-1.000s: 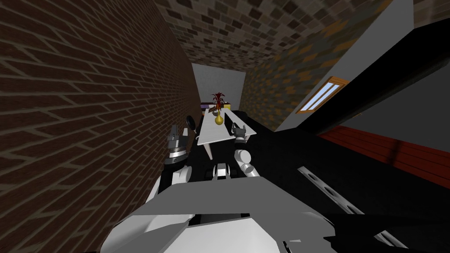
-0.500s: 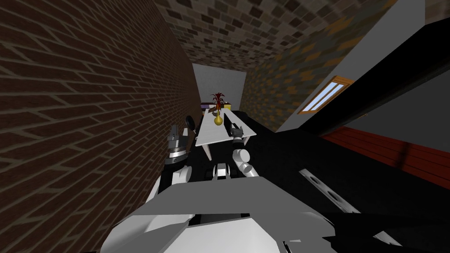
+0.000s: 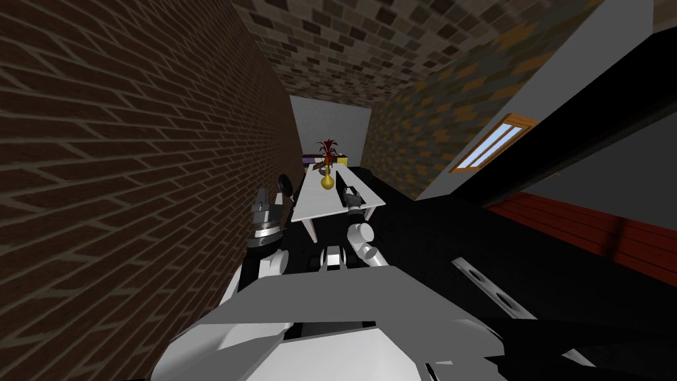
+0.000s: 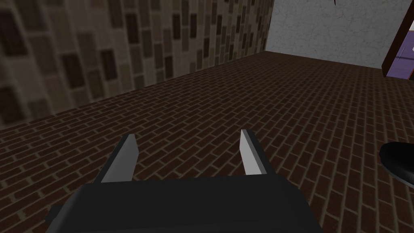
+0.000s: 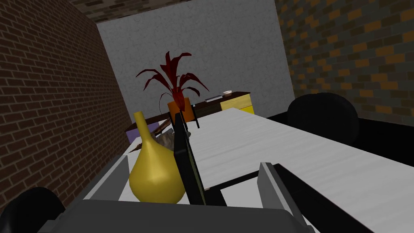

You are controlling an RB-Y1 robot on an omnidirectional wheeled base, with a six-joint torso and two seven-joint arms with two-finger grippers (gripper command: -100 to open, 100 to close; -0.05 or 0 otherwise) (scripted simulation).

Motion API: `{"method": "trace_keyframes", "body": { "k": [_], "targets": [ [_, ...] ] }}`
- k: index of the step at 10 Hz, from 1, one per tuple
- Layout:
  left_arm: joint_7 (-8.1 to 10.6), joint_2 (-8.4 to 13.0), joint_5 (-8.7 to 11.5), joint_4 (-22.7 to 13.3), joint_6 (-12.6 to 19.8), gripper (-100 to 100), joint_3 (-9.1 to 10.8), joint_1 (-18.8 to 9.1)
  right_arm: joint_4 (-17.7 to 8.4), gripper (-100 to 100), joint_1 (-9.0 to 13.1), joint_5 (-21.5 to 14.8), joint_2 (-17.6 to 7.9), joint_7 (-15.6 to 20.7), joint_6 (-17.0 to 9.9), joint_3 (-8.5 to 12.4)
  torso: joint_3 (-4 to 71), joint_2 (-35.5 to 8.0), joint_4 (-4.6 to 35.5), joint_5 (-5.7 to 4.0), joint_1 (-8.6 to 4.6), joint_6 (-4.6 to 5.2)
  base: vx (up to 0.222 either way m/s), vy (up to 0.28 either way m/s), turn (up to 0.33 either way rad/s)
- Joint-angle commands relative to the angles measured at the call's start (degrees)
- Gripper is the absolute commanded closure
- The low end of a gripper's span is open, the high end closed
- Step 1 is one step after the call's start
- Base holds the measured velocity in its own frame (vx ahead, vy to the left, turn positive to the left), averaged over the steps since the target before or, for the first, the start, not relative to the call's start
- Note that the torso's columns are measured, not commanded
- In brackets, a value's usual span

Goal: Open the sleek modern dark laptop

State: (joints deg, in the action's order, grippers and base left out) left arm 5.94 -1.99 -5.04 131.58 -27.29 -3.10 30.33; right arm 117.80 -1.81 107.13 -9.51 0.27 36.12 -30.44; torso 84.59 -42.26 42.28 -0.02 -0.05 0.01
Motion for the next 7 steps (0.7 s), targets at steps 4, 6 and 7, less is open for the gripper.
{"method": "trace_keyframes", "body": {
  "k": [4,6,7],
  "targets": [
    [0.0,0.0,0.0,0.0,0.0,0,0.0,0.0,-2.0,-100,1.7,8.8,0.9,-0.7,0.0,-1.8,0.0,-0.1,0.0,0.04,0.11,-0.01,0.034,-0.049,0.011],
    [0.0,0.0,0.0,0.0,0.0,0,0.0,0.0,-2.5,-100,2.2,12.1,1.3,-0.8,0.0,-2.3,0.0,0.0,0.0,0.01,0.05,0.0,0.036,-0.048,0.007],
    [0.0,0.0,0.0,0.0,0.0,0,0.0,0.0,-2.9,-100,2.6,14.0,1.6,-0.9,0.0,-2.8,0.0,0.0,0.0,0.02,0.04,0.0,0.054,-0.061,0.007]
  ]
}}
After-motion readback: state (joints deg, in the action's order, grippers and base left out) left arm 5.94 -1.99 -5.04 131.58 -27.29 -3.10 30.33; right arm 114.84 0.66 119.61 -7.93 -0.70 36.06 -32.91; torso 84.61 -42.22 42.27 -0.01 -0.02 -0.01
